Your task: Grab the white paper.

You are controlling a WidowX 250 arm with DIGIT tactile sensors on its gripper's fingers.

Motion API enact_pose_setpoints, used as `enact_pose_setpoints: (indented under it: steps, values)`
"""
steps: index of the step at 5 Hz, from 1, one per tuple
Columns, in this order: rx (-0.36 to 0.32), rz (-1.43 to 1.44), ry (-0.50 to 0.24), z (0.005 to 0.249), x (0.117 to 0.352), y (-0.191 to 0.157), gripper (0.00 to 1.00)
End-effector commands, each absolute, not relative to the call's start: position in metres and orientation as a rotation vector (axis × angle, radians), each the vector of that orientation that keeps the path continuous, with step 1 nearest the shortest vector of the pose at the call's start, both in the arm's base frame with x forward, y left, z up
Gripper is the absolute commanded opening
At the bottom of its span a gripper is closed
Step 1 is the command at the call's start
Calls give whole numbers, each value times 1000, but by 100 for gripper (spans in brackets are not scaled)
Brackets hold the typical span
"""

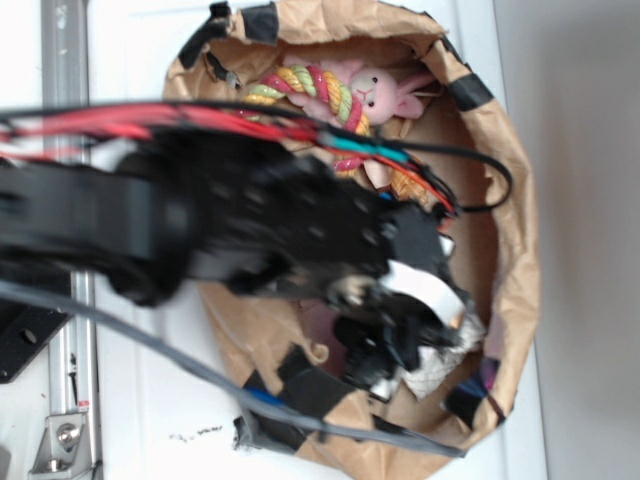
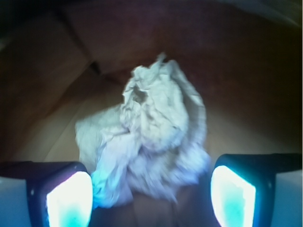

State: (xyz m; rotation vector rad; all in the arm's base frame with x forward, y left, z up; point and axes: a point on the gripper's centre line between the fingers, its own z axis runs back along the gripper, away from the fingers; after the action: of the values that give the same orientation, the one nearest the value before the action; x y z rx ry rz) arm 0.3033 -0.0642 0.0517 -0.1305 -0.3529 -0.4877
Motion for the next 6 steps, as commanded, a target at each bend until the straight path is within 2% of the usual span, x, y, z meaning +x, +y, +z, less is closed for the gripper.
enact_pose_setpoints:
  steps: [1,2,3,4,5,6]
  values:
    - [-38,-429,-365,40,326,-87,0]
    - [-11,-399,-358,47,320,-80,0]
    - [-22,-335,-397,79,309,-60,0]
    - [-36,-225,-414,122,292,-24,0]
    - [23,-81,-363,151,274,4,0]
    - [81,53,-322,182,256,11,0]
